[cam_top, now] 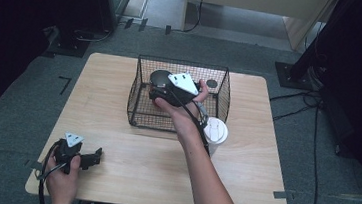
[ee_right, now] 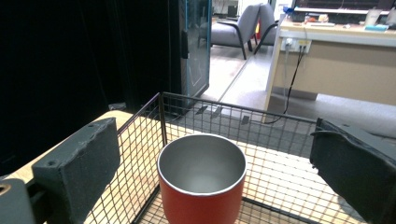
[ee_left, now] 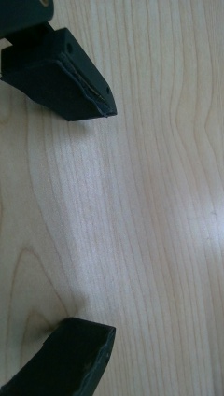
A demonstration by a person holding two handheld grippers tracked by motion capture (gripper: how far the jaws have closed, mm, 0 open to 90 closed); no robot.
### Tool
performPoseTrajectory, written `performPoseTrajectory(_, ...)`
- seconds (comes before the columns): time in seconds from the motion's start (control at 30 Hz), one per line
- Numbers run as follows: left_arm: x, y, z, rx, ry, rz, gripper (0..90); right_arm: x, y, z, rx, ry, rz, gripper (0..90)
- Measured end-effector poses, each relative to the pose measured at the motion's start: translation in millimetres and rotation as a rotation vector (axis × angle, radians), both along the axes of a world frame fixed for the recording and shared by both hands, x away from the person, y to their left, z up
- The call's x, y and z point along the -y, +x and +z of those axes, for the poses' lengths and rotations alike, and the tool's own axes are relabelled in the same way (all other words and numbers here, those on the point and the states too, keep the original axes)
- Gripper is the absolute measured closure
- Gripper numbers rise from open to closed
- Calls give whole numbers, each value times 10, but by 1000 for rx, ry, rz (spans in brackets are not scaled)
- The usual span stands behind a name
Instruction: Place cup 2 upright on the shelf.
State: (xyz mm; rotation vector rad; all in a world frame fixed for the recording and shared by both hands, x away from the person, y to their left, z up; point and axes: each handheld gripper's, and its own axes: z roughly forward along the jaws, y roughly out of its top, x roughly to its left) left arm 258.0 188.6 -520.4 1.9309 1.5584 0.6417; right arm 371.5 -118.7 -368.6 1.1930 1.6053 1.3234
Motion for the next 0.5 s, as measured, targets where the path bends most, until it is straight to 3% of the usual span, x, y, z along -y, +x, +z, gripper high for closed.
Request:
performPoseTrajectory(0.27, 0, 0, 0, 0, 0, 0, 0, 166, -165, 62, 15, -8, -12, 18)
performPoseTrajectory(0.5, 0, -1, 1, -1, 0, 0, 0, 319, -297, 147, 3, 23, -1, 0)
